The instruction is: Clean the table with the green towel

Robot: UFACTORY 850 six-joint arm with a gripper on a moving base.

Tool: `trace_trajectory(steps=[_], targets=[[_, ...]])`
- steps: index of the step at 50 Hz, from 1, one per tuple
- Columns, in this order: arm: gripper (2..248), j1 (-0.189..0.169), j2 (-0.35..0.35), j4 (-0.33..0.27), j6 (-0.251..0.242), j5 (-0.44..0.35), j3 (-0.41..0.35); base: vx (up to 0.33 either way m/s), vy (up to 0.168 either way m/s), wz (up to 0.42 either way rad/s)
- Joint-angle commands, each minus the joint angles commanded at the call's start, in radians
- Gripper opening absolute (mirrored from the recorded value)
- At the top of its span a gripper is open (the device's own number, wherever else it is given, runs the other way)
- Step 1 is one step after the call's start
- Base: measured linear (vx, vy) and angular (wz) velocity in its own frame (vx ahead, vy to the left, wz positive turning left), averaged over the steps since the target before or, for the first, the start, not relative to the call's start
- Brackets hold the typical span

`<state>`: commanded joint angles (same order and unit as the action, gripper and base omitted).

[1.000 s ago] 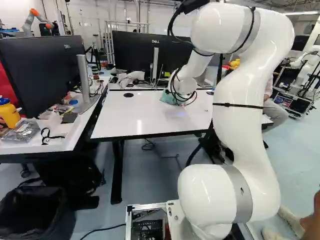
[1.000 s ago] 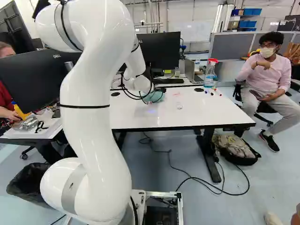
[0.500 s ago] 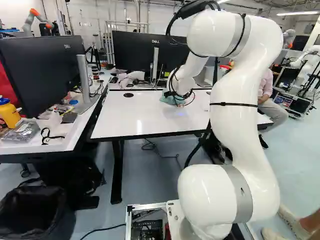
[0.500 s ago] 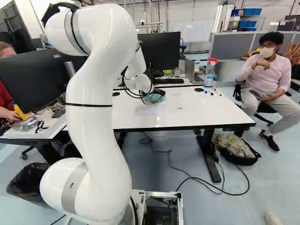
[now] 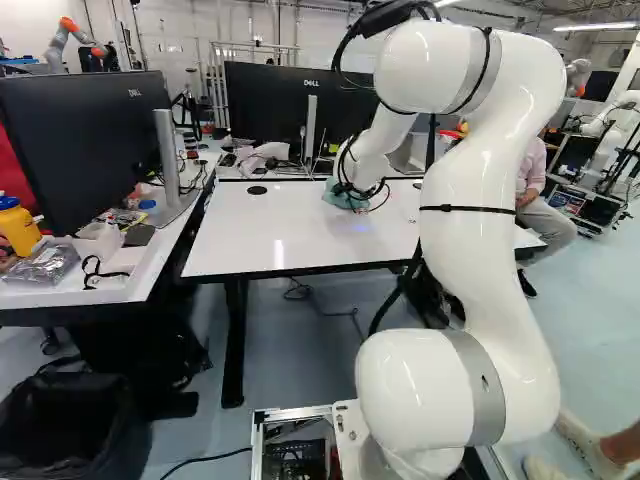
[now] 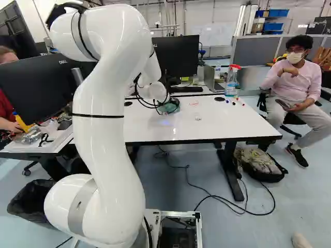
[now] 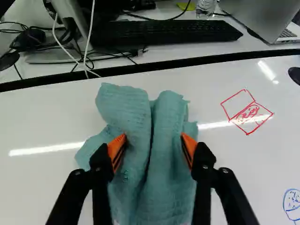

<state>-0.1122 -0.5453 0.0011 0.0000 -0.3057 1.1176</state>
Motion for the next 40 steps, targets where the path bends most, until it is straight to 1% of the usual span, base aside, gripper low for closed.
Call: trace_trajectory(steps=[3, 4, 9, 10, 14, 15, 19, 20, 28, 40], targets=[[161, 0.0, 0.0, 0.0, 0.0, 0.0, 0.0, 0.0, 0.0, 0.0], [125, 0.0, 0.0, 0.0, 0.0, 0.0, 0.0, 0.0, 0.0, 0.0], [125, 0.0, 0.0, 0.0, 0.0, 0.0, 0.0, 0.0, 0.0, 0.0], [90, 0.0, 0.0, 0.0, 0.0, 0.0, 0.0, 0.0, 0.0, 0.0], [90, 0.0, 0.0, 0.0, 0.0, 0.0, 0.0, 0.0, 0.0, 0.0], [61, 0.0, 0.0, 0.0, 0.0, 0.0, 0.0, 0.0, 0.0, 0.0], [61, 0.0, 0.0, 0.0, 0.0, 0.0, 0.0, 0.0, 0.0, 0.0], [54, 0.0, 0.0, 0.0, 0.0, 0.0, 0.0, 0.0, 0.0, 0.0], [54, 0.0, 0.004, 0.0, 0.0, 0.0, -0.001, 0.0, 0.0, 0.0], [54, 0.0, 0.029, 0.0, 0.0, 0.0, -0.008, 0.0, 0.0, 0.0]])
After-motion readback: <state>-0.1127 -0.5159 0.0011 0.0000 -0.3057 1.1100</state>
